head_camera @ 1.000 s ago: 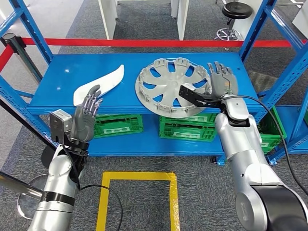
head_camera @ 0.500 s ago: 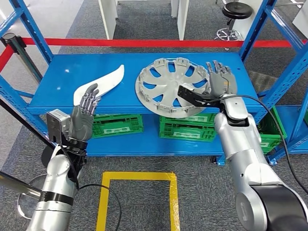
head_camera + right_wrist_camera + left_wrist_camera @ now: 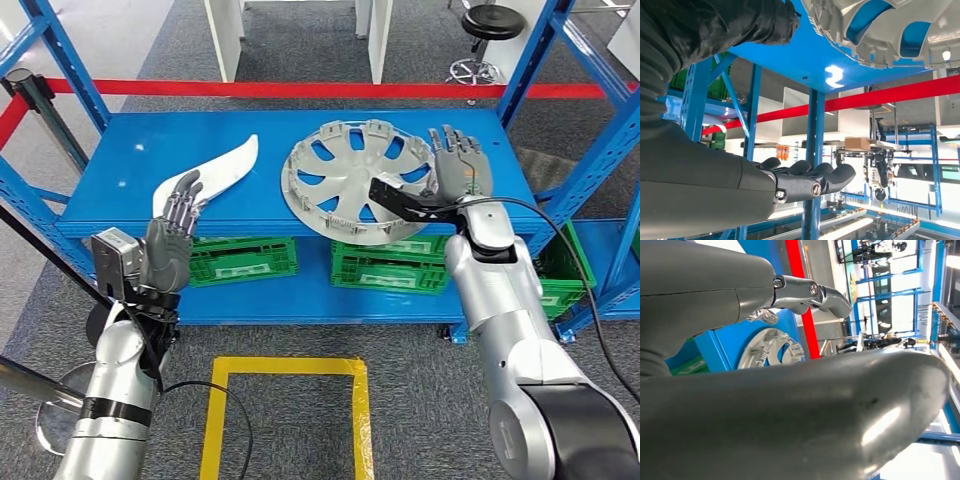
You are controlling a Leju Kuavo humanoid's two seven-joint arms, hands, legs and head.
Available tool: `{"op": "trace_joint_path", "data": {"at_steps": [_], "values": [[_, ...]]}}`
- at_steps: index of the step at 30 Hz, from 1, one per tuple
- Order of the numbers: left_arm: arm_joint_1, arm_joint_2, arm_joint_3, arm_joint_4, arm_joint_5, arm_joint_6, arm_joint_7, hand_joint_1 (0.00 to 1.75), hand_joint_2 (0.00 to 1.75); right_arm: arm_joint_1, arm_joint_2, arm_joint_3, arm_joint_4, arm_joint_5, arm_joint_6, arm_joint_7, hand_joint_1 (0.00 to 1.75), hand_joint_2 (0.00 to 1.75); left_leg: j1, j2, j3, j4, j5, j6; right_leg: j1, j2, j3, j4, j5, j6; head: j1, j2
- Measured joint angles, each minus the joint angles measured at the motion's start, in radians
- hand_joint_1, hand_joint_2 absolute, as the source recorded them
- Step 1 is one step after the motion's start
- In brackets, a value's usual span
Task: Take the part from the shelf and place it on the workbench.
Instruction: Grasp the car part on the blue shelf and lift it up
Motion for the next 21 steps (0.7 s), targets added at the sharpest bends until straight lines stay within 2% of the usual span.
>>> {"op": "trace_joint_path", "data": {"at_steps": [6, 10, 14, 21], "values": [[-0.001, 0.004, -0.002, -0.002, 0.000, -0.003, -0.008, 0.00, 0.00, -0.001, 0.000, 0.002, 0.008, 0.000, -0.001, -0.002, 0.00, 1.75, -0.004, 0.000, -0.001, 0.003, -0.002, 0.004, -0.002, 0.000, 0.000, -0.001, 0.001, 0.002, 0.000, 0.000], [-0.001, 0.008, -0.005, -0.004, -0.001, -0.003, -0.014, 0.00, 0.00, -0.002, 0.000, 0.007, 0.011, 0.000, -0.002, -0.002, 0.00, 1.75, -0.006, 0.000, 0.001, 0.000, -0.002, 0.011, -0.004, 0.000, 0.001, 0.000, 0.005, 0.009, 0.000, 0.000], [-0.002, 0.008, -0.006, -0.007, 0.005, -0.003, -0.018, 0.00, 0.00, -0.007, -0.001, 0.009, 0.016, 0.000, -0.007, 0.000, 0.00, 1.75, -0.005, -0.001, 0.005, -0.008, 0.004, 0.006, -0.003, -0.003, 0.005, -0.007, 0.002, -0.008, 0.006, 0.000], [-0.002, 0.008, -0.006, -0.007, 0.006, 0.005, 0.005, 0.00, 0.00, -0.008, -0.001, 0.016, 0.023, 0.000, -0.009, 0.007, 0.00, 1.75, -0.005, -0.001, 0.005, -0.007, 0.004, 0.006, -0.003, -0.003, 0.007, -0.010, 0.005, -0.004, 0.006, 0.000]]}}
